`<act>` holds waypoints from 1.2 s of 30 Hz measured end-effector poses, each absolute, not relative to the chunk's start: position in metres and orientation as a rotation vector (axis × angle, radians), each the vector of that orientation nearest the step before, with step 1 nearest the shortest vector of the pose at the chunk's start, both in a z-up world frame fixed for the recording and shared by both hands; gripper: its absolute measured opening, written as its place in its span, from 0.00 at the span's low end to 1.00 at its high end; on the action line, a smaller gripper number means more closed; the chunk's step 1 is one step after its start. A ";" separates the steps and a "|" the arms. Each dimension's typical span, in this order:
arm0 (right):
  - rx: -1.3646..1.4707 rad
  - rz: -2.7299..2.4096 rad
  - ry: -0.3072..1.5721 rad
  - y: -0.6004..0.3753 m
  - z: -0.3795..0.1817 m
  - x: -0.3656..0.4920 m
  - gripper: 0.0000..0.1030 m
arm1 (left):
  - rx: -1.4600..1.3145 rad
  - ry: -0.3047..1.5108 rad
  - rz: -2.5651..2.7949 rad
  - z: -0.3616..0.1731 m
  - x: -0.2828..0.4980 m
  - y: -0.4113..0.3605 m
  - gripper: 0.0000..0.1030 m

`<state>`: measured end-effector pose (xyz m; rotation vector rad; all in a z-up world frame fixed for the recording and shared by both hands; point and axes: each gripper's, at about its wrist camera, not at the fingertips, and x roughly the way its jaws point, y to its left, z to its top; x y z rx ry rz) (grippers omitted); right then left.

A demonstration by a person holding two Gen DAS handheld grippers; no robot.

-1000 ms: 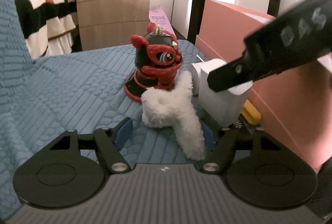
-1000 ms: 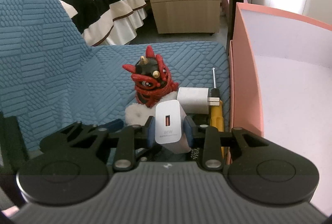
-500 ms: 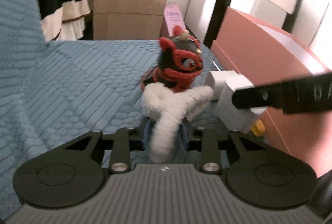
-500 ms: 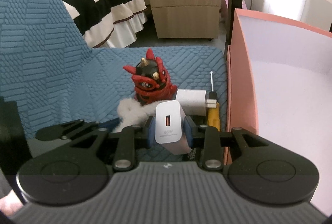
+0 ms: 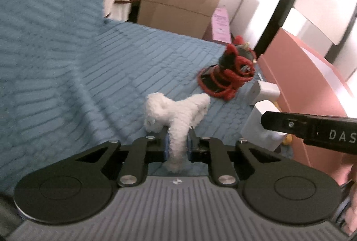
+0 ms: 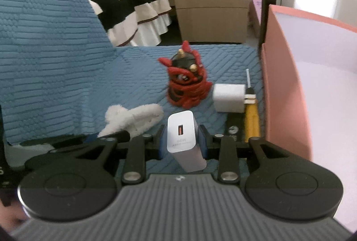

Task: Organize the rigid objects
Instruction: 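Grasp the white fluffy plush with the left gripper while the right holds the charger, then carry the plush and charger over the pink box with both grippers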

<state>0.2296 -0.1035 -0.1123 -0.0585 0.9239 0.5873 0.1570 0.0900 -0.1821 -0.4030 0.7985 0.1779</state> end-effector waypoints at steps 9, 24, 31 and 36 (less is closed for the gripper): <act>-0.090 0.584 0.925 -0.101 -0.114 0.214 0.32 | -0.410 0.844 0.198 -0.183 0.142 0.092 0.18; -0.076 0.533 1.013 -0.105 -0.138 0.228 0.32 | -0.415 0.854 0.210 -0.188 0.154 0.100 0.67; -0.087 0.532 1.006 -0.103 -0.141 0.228 0.31 | -0.278 0.857 0.183 -0.189 0.165 0.092 0.66; -0.098 0.531 0.999 -0.102 -0.142 0.228 0.31 | -0.261 0.840 0.190 -0.189 0.170 0.092 0.59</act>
